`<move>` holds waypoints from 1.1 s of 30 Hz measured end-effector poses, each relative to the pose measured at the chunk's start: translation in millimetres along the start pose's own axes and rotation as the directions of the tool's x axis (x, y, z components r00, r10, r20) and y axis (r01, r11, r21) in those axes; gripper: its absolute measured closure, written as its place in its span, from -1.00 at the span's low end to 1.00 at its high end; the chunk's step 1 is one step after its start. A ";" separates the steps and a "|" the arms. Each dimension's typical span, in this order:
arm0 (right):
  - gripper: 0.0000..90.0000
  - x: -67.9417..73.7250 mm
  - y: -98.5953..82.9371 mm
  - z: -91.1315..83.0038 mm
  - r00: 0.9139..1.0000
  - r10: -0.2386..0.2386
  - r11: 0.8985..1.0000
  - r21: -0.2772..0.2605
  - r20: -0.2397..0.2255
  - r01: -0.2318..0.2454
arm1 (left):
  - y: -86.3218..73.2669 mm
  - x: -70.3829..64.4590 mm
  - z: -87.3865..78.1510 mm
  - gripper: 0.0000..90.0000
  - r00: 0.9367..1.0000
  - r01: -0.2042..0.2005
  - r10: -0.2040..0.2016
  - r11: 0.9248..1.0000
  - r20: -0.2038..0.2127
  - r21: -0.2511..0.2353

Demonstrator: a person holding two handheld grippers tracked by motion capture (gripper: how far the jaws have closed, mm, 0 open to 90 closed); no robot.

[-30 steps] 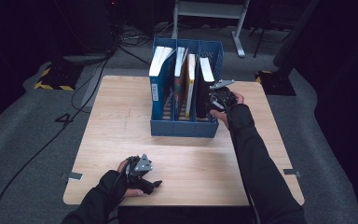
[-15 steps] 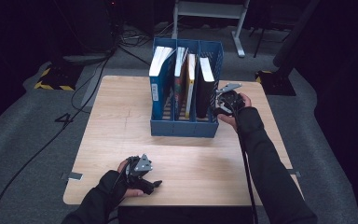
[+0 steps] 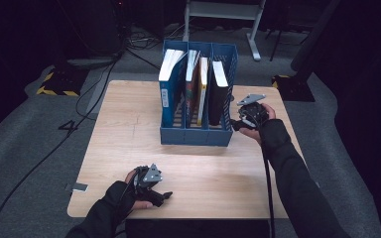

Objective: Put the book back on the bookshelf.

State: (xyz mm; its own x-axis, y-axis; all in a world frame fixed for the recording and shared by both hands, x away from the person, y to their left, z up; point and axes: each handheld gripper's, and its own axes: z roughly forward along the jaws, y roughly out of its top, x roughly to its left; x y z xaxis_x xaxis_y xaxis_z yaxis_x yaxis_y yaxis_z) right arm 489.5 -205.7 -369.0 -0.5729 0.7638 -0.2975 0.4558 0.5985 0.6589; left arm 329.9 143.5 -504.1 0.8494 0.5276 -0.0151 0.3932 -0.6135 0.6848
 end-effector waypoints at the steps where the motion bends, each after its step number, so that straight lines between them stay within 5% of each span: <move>1: -0.41 -0.6 -1.7 -1.7 1.000 0.000 1.000 0.000 0.000 0.000 | 0.0 0.0 0.0 -0.68 1.000 0.000 0.000 1.000 0.000 0.000; 33: -0.43 1.7 -64.4 -42.6 0.997 -0.061 0.998 -0.023 -0.042 0.060 | 0.0 0.1 0.0 -0.68 1.000 -0.001 0.001 1.000 -0.001 -0.001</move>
State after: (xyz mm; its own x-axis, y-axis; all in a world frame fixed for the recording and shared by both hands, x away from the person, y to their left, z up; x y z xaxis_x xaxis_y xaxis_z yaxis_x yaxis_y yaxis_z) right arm 430.2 -253.3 -382.4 -0.6276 0.7151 -0.3077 0.4051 0.6375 0.6554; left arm 330.0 143.5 -504.1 0.8492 0.5278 -0.0137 0.3923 -0.6134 0.6854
